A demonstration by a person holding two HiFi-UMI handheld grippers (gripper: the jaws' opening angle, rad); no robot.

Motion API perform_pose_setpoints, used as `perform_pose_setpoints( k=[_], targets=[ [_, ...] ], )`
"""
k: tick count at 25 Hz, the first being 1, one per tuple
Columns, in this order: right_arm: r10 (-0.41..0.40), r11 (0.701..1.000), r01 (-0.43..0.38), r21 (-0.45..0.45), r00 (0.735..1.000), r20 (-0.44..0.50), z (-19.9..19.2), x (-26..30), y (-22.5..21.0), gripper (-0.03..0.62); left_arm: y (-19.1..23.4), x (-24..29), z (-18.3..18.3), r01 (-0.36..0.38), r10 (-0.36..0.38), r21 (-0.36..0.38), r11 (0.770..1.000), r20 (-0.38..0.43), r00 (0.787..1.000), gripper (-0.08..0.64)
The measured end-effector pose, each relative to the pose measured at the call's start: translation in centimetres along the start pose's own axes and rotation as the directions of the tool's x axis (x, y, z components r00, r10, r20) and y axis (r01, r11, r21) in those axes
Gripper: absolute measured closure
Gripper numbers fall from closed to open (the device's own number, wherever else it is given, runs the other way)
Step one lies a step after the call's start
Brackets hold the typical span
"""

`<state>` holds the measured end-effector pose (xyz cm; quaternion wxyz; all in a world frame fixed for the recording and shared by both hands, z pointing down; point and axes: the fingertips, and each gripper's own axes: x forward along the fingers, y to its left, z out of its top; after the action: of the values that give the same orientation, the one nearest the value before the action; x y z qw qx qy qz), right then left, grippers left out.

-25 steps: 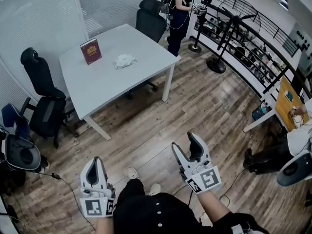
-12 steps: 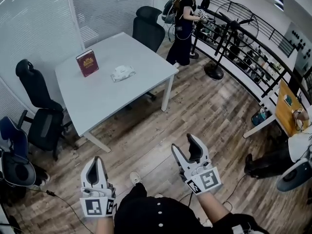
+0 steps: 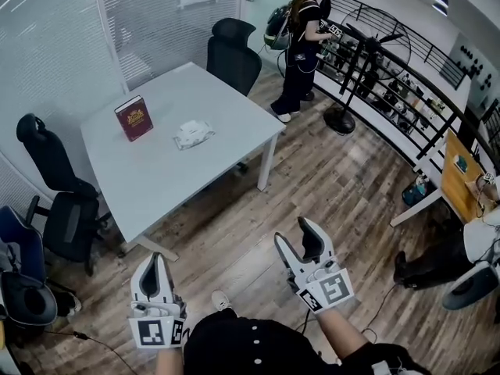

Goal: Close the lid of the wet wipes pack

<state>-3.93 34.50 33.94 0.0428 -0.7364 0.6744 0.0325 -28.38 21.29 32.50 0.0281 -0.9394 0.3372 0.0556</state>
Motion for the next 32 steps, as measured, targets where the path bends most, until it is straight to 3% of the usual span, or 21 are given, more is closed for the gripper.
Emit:
perform_pose_setpoints(
  k=[17, 32],
  targets=[
    [-0.055, 0.998, 0.056, -0.034, 0.998, 0.024, 0.5, 9.9, 0.2, 0.339, 7.4, 7.8, -0.2, 0.065, -0.065, -0.004, 0.998, 0.031, 0.997, 0.554],
    [-0.096, 0.995, 0.096, 0.017, 0.995, -0.009, -2.3, 13.5, -4.2, 0.342, 8.0, 13.2, -3.1, 0.08, -0.08, -0.01, 0.997, -0.025, 0.996, 0.554]
  ],
)
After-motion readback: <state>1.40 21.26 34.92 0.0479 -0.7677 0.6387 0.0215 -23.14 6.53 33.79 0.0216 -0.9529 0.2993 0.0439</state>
